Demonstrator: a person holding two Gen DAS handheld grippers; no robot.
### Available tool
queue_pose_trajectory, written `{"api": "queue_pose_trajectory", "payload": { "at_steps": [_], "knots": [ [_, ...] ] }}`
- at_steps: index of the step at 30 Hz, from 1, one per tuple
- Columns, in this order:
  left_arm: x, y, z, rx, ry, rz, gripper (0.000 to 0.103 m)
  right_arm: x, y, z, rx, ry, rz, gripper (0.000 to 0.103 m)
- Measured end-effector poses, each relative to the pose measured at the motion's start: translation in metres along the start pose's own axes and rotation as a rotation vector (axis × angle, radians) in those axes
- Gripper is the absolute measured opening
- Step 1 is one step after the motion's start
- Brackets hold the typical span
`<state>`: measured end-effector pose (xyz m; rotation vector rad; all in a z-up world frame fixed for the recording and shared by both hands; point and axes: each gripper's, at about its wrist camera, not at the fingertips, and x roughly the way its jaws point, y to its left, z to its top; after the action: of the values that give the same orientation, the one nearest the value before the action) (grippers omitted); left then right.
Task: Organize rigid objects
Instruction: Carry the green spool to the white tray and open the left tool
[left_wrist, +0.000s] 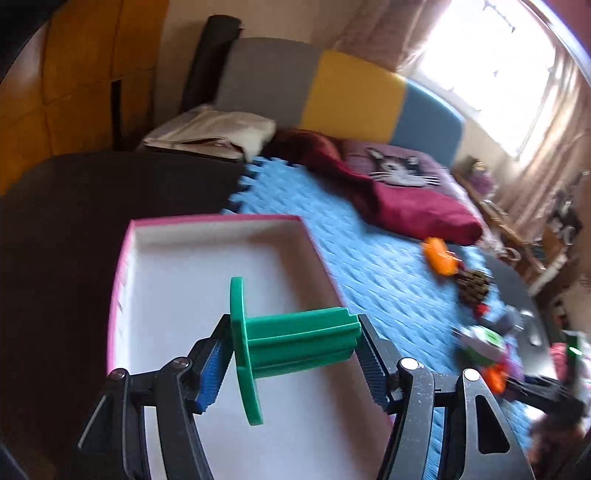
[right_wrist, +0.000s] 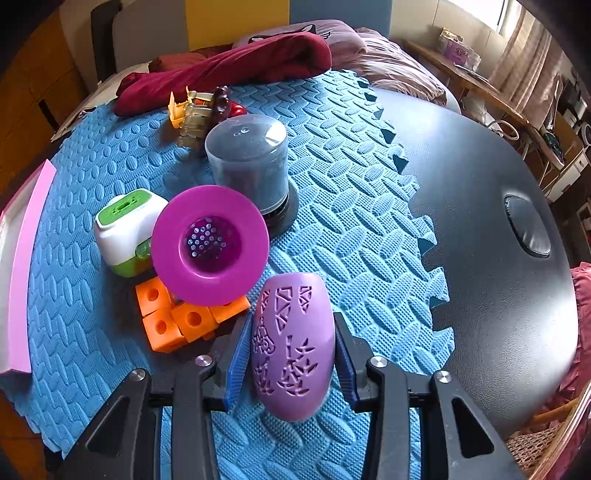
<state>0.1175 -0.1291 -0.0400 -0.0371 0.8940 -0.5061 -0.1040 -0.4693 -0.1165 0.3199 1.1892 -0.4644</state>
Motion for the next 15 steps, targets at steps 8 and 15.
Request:
{"api": "queue_pose_trajectory", "payload": {
  "at_steps": [8,15],
  "knots": [
    [0.056,0.01,0.035,-0.018,0.029,0.049,0.064,-0.004,-0.003,0.003,-0.002,-0.005,-0.003,0.041],
    [0.082,0.012,0.051,-0.015,0.045,0.092,0.075,-0.005,-0.002,0.002,-0.005,-0.009,-0.006,0.041]
  ]
}}
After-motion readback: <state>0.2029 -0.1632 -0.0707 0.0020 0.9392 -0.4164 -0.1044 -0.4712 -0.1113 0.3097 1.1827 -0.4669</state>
